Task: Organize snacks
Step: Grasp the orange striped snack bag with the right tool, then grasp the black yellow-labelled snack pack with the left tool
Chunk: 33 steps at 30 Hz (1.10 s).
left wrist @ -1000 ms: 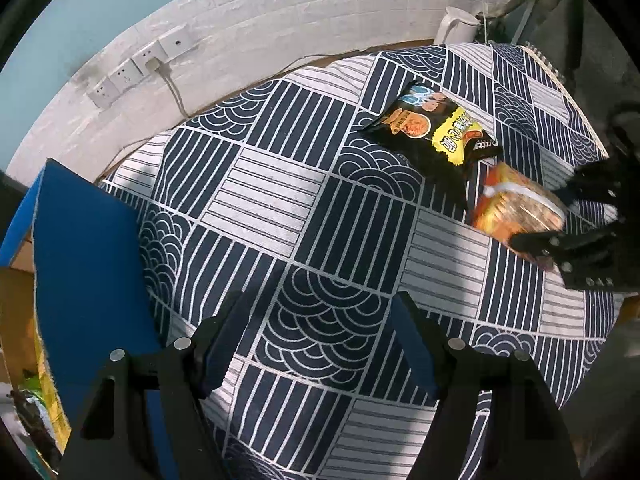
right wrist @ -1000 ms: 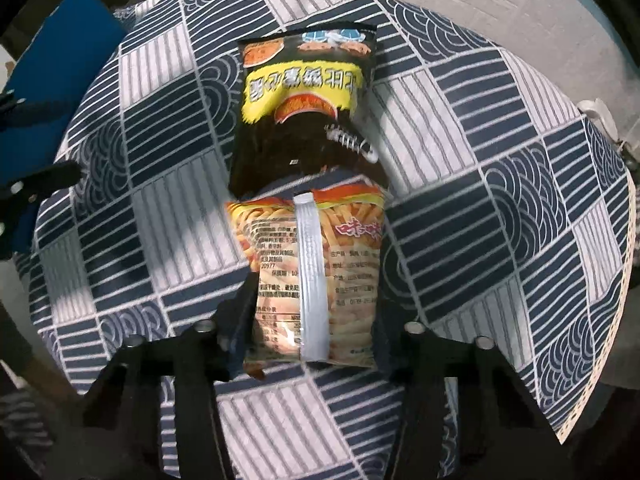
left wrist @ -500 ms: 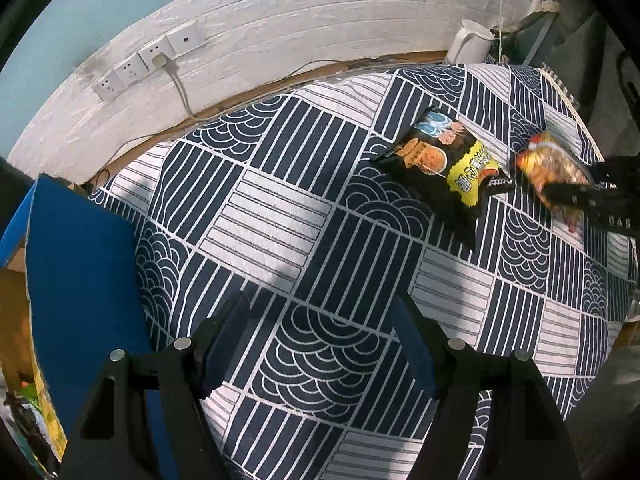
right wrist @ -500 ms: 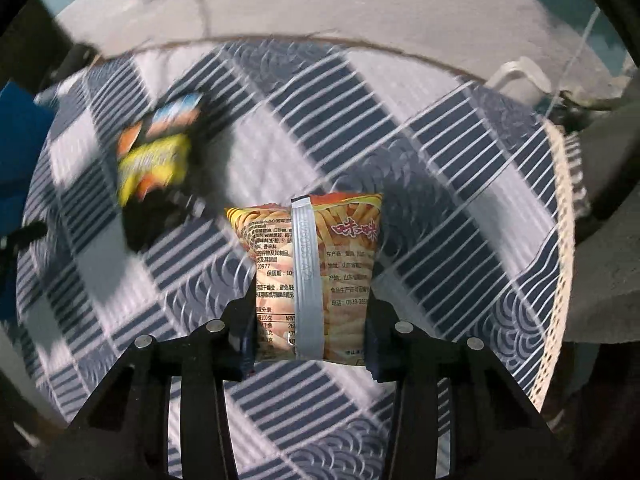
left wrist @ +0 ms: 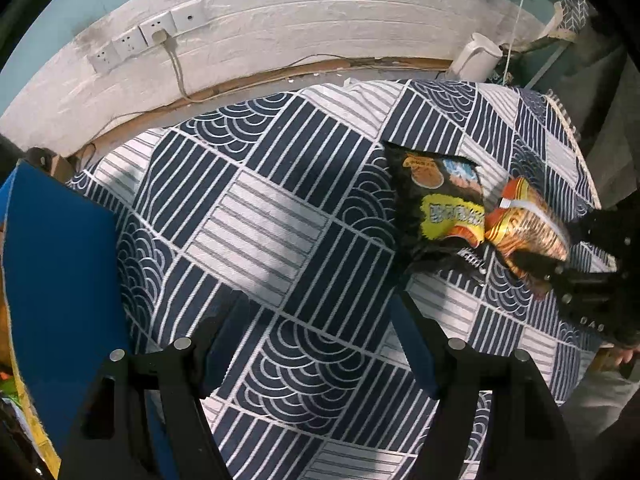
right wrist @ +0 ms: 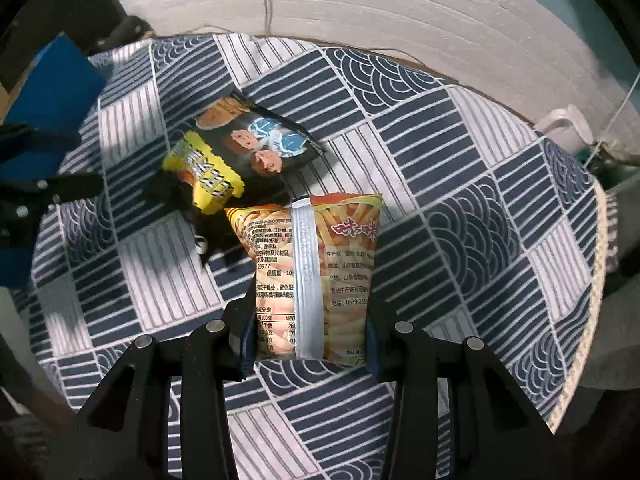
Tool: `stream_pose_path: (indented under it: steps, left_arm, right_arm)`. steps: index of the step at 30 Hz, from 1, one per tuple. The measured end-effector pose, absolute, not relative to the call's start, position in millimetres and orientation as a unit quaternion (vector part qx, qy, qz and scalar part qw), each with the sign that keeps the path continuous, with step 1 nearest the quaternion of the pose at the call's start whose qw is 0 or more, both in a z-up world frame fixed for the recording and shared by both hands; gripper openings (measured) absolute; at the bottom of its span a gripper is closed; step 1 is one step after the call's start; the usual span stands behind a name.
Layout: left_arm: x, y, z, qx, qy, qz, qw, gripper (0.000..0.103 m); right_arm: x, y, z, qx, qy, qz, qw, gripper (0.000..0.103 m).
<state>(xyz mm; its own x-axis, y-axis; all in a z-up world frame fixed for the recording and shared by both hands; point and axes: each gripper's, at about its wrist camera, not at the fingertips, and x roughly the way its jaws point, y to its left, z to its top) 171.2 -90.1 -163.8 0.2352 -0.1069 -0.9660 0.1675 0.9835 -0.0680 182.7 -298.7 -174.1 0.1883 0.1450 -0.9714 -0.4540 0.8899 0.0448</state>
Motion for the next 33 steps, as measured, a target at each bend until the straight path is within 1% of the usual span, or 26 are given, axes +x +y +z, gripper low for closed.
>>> stream_pose_path:
  steps: [6, 7, 8, 9, 15, 21, 28, 29, 32, 33]
  left_arm:
    - [179.7, -114.4, -158.4, 0.063, 0.610, -0.103, 0.783, 0.075]
    - [181.0, -118.4, -157.0, 0.064, 0.609, -0.105, 0.784, 0.076]
    - [182.7, -122.5, -155.2, 0.064, 0.608, -0.107, 0.784, 0.081]
    - [186.7, -129.1, -154.3, 0.062, 0.608, -0.110, 0.784, 0.082]
    - [205.6, -160.8, -157.0, 0.056, 0.623, -0.125, 0.770, 0.082]
    - [217.0, -185.2, -178.4, 0.066, 0.643, -0.120, 0.753, 0.082]
    - [223.0, -190.7, -208.0, 0.064, 0.661, -0.109, 0.740, 0.082]
    - [222.4, -190.3, -207.1, 0.066, 0.652, -0.110, 0.747, 0.083]
    - [220.2, -190.3, -206.3, 0.071, 0.639, -0.109, 0.758, 0.082]
    - [218.7, -189.2, -205.2, 0.071, 0.634, -0.108, 0.763, 0.074]
  right_arm:
    - [183.9, -320.9, -168.5, -0.101, 0.610, 0.166, 0.768, 0.040]
    - [183.7, -325.7, -167.2, -0.098, 0.610, 0.161, 0.770, 0.041]
    - [184.1, -331.6, -165.5, -0.094, 0.610, 0.156, 0.772, 0.040]
    - [185.0, -338.6, -163.0, -0.091, 0.608, 0.149, 0.775, 0.040]
    - [192.4, -377.6, -151.4, -0.072, 0.601, 0.115, 0.787, 0.040]
    - [189.7, -406.3, -148.3, -0.049, 0.598, 0.105, 0.793, 0.040]
    - [195.1, -401.8, -152.5, -0.038, 0.598, 0.102, 0.794, 0.041]
    - [195.8, -400.3, -152.8, -0.038, 0.599, 0.104, 0.793, 0.041]
    - [196.2, -400.5, -152.6, -0.040, 0.600, 0.107, 0.792, 0.041]
    - [196.2, -397.7, -153.8, -0.041, 0.600, 0.108, 0.791, 0.041]
